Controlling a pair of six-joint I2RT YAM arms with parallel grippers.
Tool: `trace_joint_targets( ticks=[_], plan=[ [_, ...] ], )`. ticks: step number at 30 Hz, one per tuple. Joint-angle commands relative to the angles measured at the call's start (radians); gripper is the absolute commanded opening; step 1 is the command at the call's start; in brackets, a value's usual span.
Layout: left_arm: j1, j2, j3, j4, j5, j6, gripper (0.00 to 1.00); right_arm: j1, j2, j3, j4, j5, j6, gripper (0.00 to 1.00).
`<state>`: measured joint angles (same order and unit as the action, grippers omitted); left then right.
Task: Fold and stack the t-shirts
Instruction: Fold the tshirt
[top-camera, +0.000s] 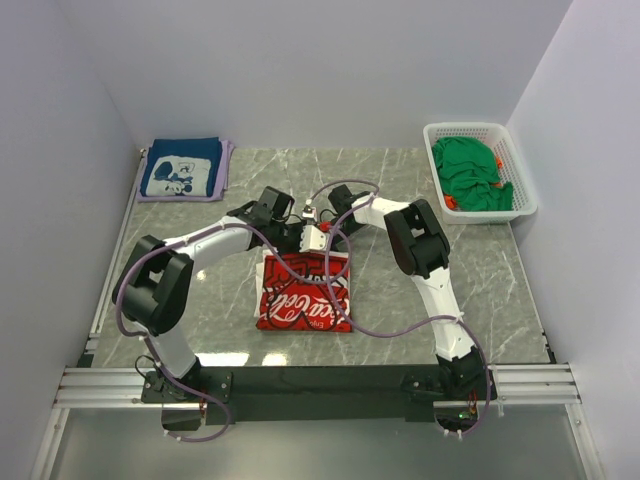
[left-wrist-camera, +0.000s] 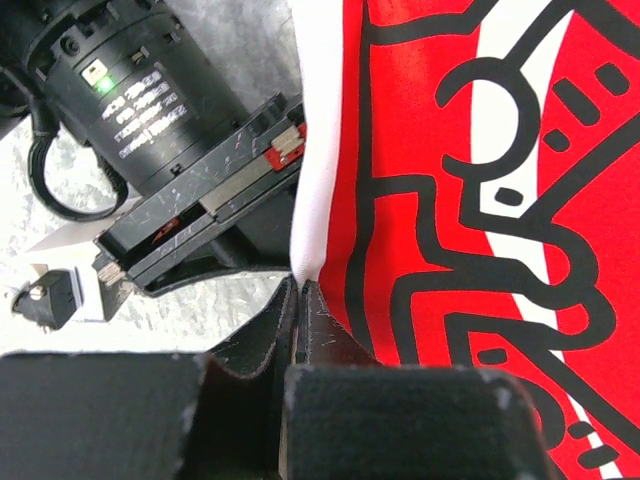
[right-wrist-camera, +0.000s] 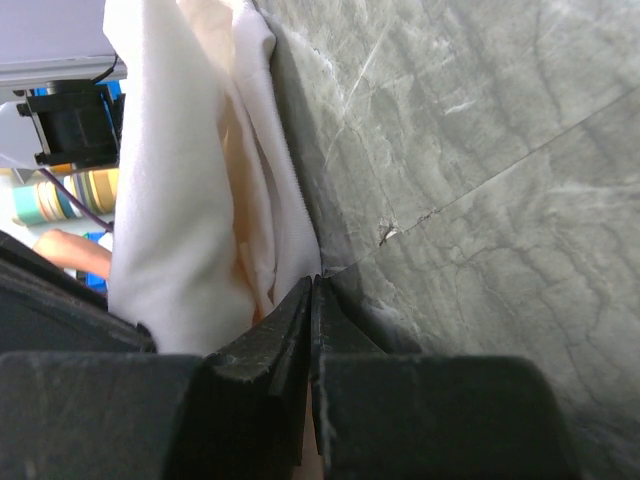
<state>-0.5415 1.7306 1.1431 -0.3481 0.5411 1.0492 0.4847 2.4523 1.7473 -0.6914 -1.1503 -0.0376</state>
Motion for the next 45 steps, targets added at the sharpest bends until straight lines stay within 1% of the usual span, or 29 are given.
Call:
trace_joint_targets(
  ticks=[1, 8, 12, 15, 19, 22, 25, 26, 29, 33, 35, 36, 38, 41, 42, 43, 44, 45],
  plan=[
    [0.015, -0.036, -0.005, 0.080, -0.049, -0.008, 0.01, 0.003, 0.056, -0.005, 0.000, 0.098, -0.042, 0.07],
    [0.015, -0.091, -0.055, 0.176, -0.075, 0.009, 0.01, 0.005, 0.065, 0.011, -0.016, 0.096, -0.048, 0.07],
    [0.017, -0.046, -0.052, 0.179, -0.098, 0.009, 0.01, 0.002, 0.063, 0.020, -0.010, 0.100, -0.042, 0.07],
    [0.018, -0.016, -0.074, 0.219, -0.107, 0.005, 0.01, -0.009, 0.056, 0.032, -0.014, 0.116, -0.039, 0.08],
    [0.018, 0.020, -0.083, 0.251, -0.105, 0.012, 0.01, -0.034, 0.024, 0.066, -0.034, 0.170, -0.050, 0.10],
    [0.020, 0.049, -0.082, 0.268, -0.110, 0.009, 0.01, -0.063, -0.004, 0.101, -0.045, 0.274, -0.039, 0.15],
    [0.025, 0.075, -0.072, 0.278, -0.113, 0.009, 0.01, -0.101, -0.027, 0.142, -0.066, 0.362, -0.027, 0.23],
    [0.026, 0.079, -0.068, 0.276, -0.112, 0.009, 0.01, -0.112, -0.036, 0.152, -0.069, 0.380, -0.025, 0.31],
    [0.038, 0.101, -0.049, 0.264, -0.104, 0.008, 0.01, -0.152, -0.079, 0.165, -0.072, 0.425, -0.021, 0.41],
    [0.064, 0.136, -0.016, 0.241, -0.101, -0.001, 0.01, -0.195, -0.179, 0.127, -0.051, 0.442, -0.021, 0.41],
    [0.083, 0.147, 0.006, 0.224, -0.105, -0.014, 0.01, -0.221, -0.220, 0.092, -0.036, 0.413, -0.018, 0.41],
    [0.090, 0.146, 0.029, 0.210, -0.084, -0.023, 0.02, -0.230, -0.263, 0.055, -0.024, 0.388, -0.021, 0.41],
    [0.121, 0.126, 0.047, 0.179, -0.057, -0.061, 0.12, -0.242, -0.315, 0.000, 0.009, 0.347, -0.008, 0.40],
    [0.172, 0.049, 0.107, 0.124, 0.002, -0.167, 0.25, -0.253, -0.444, -0.132, 0.076, 0.287, 0.008, 0.37],
    [0.185, 0.032, 0.121, 0.114, 0.013, -0.255, 0.30, -0.255, -0.467, -0.156, 0.088, 0.268, 0.013, 0.36],
    [0.213, 0.017, 0.136, 0.100, 0.014, -0.306, 0.36, -0.253, -0.493, -0.182, 0.104, 0.249, 0.028, 0.35],
    [0.230, -0.015, 0.151, 0.063, 0.023, -0.354, 0.37, -0.253, -0.513, -0.230, 0.124, 0.212, 0.036, 0.34],
    [0.248, -0.032, 0.177, 0.032, 0.043, -0.445, 0.38, -0.252, -0.547, -0.251, 0.165, 0.190, 0.068, 0.34]
  ],
)
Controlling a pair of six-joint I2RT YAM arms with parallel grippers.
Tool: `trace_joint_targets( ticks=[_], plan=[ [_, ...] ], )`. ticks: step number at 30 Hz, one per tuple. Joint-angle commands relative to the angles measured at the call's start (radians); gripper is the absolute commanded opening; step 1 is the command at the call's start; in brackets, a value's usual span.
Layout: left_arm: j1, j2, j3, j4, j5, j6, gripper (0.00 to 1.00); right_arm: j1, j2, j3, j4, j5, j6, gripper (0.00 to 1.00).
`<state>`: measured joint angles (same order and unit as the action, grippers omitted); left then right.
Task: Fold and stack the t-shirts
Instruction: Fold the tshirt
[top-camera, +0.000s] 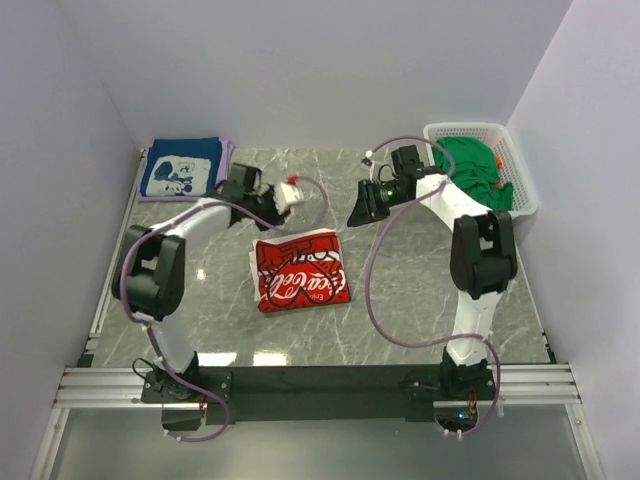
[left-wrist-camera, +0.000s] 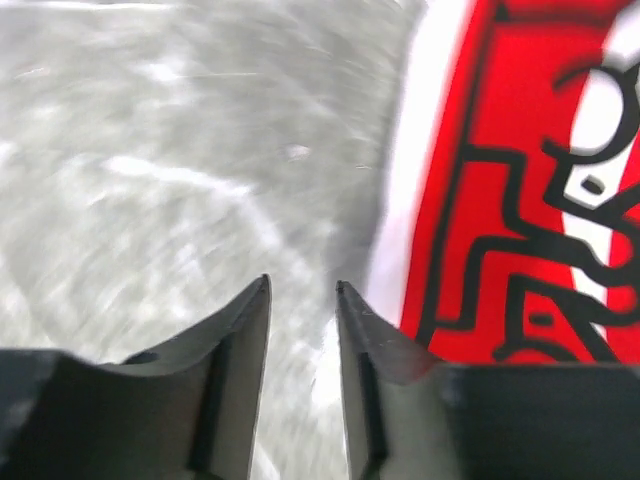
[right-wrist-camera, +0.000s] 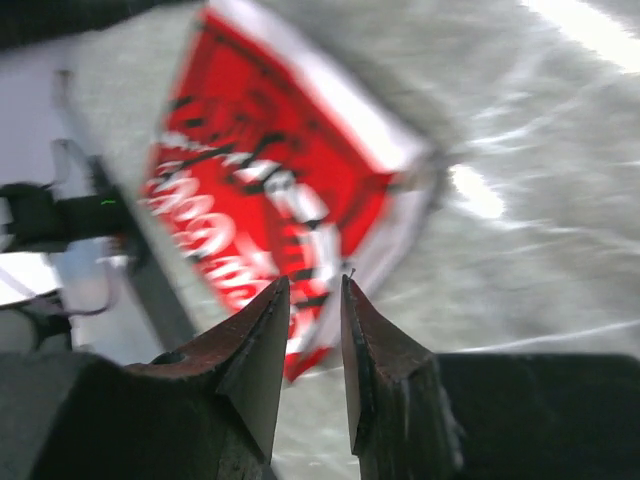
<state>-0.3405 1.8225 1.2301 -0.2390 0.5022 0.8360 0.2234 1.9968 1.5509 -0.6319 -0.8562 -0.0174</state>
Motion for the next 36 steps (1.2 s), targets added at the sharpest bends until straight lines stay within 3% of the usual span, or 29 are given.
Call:
trace_joint_targets(
  ticks=[1, 5, 9, 12, 19, 28, 32, 36],
  plan=[
    [0.079, -0.141, 0.092, -0.095, 0.128, -0.279, 0.41, 0.020, -0.102, -0.069, 0.119, -0.118, 0.080, 0.34],
    [0.107, -0.242, 0.040, -0.132, 0.241, -0.561, 0.41, 0.077, -0.098, -0.097, 0.149, -0.162, 0.131, 0.32],
    [0.107, -0.282, -0.156, 0.066, 0.349, -1.006, 0.40, 0.128, -0.009, -0.112, 0.225, -0.181, 0.201, 0.30],
    [0.109, -0.238, -0.254, 0.168, 0.352, -1.164, 0.39, 0.145, 0.077, -0.094, 0.273, -0.178, 0.252, 0.29],
    [0.192, 0.012, -0.256, 0.155, 0.312, -1.204, 0.33, 0.128, 0.206, -0.083, 0.374, -0.081, 0.381, 0.30],
    [0.239, 0.349, 0.153, -0.022, 0.272, -1.040, 0.27, 0.061, 0.322, 0.073, 0.331, 0.080, 0.429, 0.35],
    [0.250, 0.272, 0.215, -0.020, 0.356, -1.005, 0.29, 0.050, 0.315, 0.273, 0.210, 0.069, 0.349, 0.35],
    [0.248, 0.106, 0.154, -0.006, 0.409, -1.018, 0.33, 0.063, 0.162, 0.192, 0.259, -0.030, 0.381, 0.36]
  ],
)
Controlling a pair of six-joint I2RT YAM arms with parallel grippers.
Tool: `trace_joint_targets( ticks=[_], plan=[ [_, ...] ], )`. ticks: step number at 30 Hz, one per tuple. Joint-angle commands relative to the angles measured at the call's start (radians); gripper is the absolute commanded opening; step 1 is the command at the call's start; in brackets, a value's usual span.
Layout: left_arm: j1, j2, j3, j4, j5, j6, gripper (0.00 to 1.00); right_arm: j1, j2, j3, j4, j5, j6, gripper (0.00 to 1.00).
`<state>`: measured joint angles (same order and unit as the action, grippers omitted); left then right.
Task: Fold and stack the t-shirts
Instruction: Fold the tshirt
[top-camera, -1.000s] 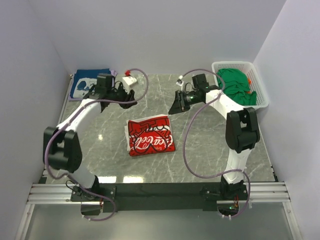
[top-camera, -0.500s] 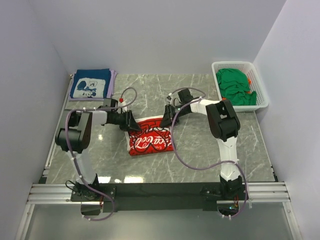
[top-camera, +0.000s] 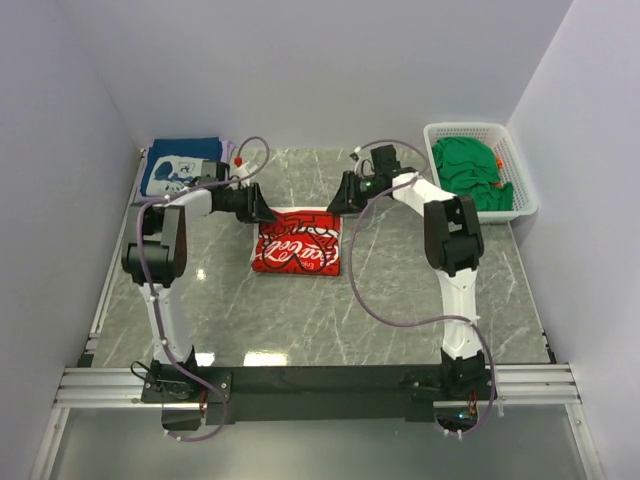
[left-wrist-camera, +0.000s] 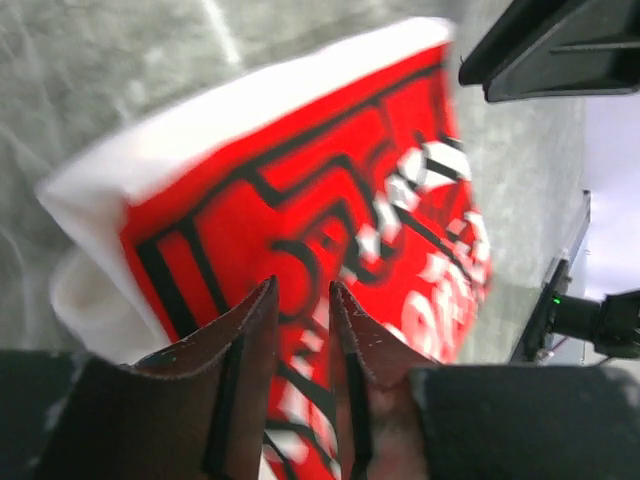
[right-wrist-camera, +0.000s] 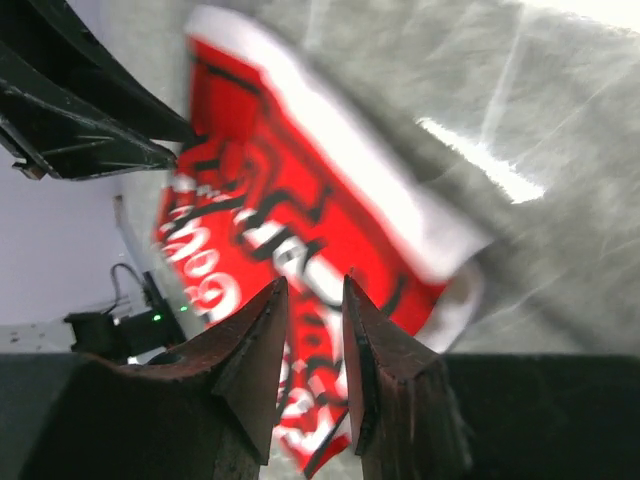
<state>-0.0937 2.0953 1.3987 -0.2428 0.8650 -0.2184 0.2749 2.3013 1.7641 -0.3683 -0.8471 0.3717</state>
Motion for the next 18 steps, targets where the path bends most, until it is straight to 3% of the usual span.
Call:
trace_joint_targets(
  ticks=[1, 3, 7, 12, 18],
  plan=[
    [0.002, -0.190, -0.024, -0.007, 0.058, 0.024, 0.34, 0.023, -0.179, -0.104, 0.018, -0.071, 0.002, 0.37],
    [-0.006, -0.234, -0.059, -0.006, 0.118, -0.030, 0.40, 0.058, -0.275, -0.199, 0.101, -0.096, 0.042, 0.37],
    [-0.038, -0.233, -0.197, 0.107, 0.169, -0.182, 0.41, 0.124, -0.327, -0.423, 0.264, -0.162, 0.142, 0.38],
    [-0.055, -0.169, -0.299, 0.168, 0.125, -0.288, 0.31, 0.164, -0.226, -0.466, 0.305, -0.168, 0.167, 0.38],
    [0.011, -0.046, -0.359, 0.140, 0.014, -0.213, 0.25, 0.092, -0.071, -0.479, 0.284, -0.126, 0.170, 0.37]
  ],
)
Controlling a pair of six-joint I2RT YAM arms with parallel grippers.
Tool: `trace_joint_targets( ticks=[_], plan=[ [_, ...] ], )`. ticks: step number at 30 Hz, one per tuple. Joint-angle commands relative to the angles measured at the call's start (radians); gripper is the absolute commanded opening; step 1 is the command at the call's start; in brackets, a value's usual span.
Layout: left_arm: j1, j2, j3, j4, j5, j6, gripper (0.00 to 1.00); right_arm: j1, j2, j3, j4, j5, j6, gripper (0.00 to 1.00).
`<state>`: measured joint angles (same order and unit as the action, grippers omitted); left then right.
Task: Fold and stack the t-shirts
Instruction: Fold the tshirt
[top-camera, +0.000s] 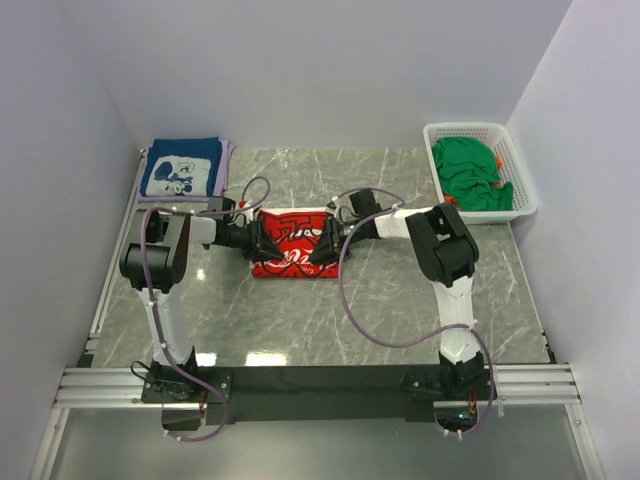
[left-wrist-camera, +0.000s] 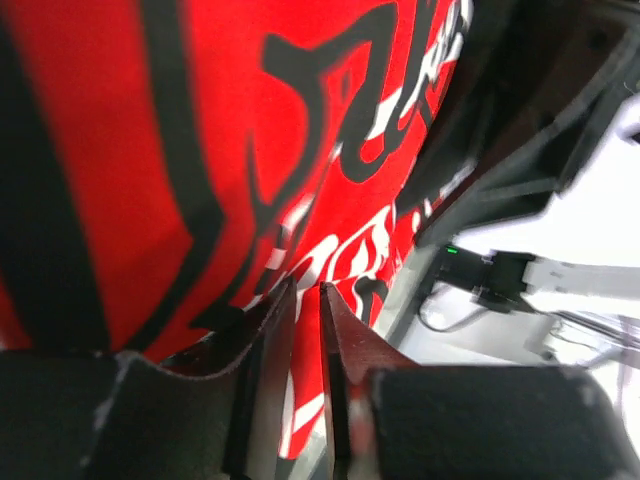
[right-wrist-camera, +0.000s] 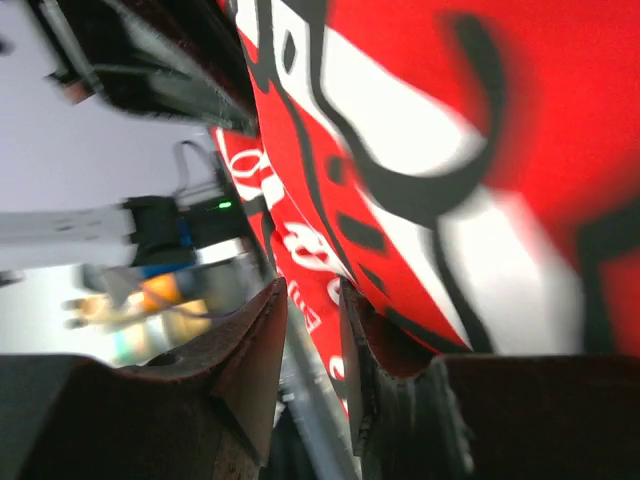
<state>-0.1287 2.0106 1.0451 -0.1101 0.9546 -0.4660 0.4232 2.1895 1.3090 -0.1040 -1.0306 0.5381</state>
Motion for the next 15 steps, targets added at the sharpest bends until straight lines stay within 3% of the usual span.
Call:
trace_joint_targets(
  ticks=[1, 7, 11, 15],
  plan=[
    [0.055, 0.056, 0.001, -0.005, -0.080, 0.055, 0.25, -0.067, 0.055, -0.028, 0.014, 0.063, 0.002, 0.37],
    [0.087, 0.008, 0.024, -0.118, -0.054, 0.217, 0.27, -0.095, -0.006, -0.048, -0.062, 0.061, -0.075, 0.34],
    [0.077, -0.209, -0.013, -0.168, 0.061, 0.305, 0.30, -0.043, -0.216, -0.102, -0.021, -0.003, -0.110, 0.33],
    [0.043, -0.331, -0.088, -0.111, 0.148, 0.247, 0.31, 0.057, -0.338, -0.163, 0.059, -0.019, -0.089, 0.33]
  ],
)
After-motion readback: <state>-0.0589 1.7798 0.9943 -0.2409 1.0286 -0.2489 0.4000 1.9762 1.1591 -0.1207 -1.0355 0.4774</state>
